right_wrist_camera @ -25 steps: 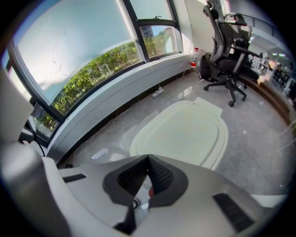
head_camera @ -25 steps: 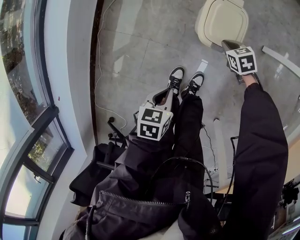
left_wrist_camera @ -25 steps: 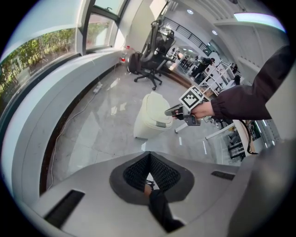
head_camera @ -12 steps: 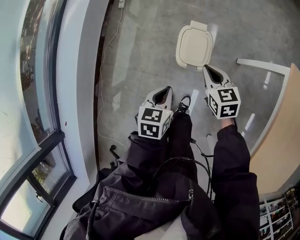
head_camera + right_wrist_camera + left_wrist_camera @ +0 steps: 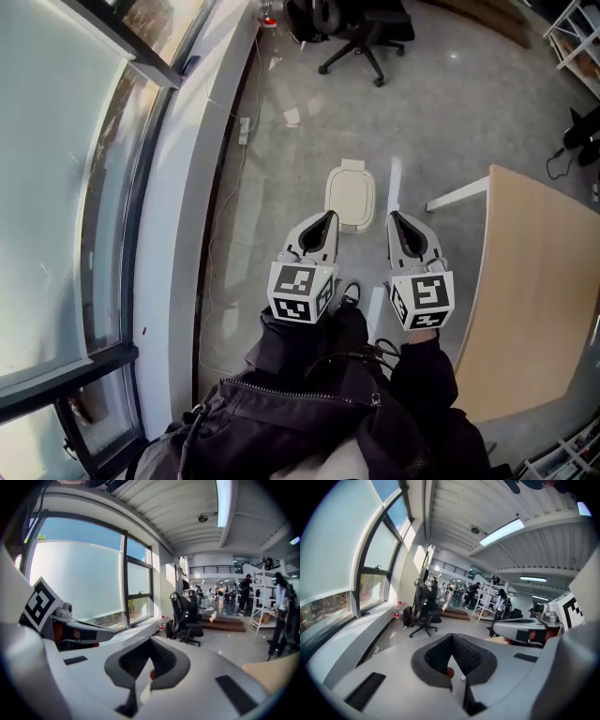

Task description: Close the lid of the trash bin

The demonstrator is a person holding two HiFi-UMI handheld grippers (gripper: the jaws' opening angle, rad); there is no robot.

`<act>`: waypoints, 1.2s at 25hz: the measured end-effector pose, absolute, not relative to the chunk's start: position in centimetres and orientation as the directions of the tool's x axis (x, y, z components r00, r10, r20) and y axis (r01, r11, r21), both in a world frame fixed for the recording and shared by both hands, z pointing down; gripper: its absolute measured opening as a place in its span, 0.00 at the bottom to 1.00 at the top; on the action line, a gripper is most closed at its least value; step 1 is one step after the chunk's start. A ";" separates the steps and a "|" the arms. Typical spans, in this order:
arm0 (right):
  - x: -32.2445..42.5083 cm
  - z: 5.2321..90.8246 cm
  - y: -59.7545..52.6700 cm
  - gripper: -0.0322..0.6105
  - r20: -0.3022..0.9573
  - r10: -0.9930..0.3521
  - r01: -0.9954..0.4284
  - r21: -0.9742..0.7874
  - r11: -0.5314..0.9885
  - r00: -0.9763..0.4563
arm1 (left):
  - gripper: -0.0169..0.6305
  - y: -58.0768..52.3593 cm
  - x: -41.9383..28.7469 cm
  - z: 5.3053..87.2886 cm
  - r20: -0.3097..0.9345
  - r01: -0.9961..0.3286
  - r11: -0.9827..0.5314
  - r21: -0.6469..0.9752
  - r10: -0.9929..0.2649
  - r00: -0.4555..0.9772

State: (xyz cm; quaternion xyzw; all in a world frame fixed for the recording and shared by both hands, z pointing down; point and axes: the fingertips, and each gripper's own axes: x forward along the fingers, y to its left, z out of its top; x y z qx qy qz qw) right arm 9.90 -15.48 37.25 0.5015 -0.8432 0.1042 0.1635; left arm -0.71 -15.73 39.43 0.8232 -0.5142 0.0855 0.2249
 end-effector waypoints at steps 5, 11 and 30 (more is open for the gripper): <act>10.7 26.8 -13.1 0.06 0.239 -0.873 -0.900 -0.005 0.436 -0.424 | 0.02 -14.9 0.2 28.5 0.229 -0.873 -0.432 0.225 -0.848 0.478; 10.2 19.0 -11.6 0.06 0.124 -0.903 -0.906 0.050 0.421 -0.412 | 0.02 -13.4 1.8 21.4 0.133 -0.853 -0.489 0.181 -0.848 0.514; 11.1 11.3 -11.2 0.06 -0.006 -0.916 -0.908 0.132 0.397 -0.401 | 0.02 -13.4 1.9 15.2 0.031 -0.852 -0.520 0.068 -0.852 0.522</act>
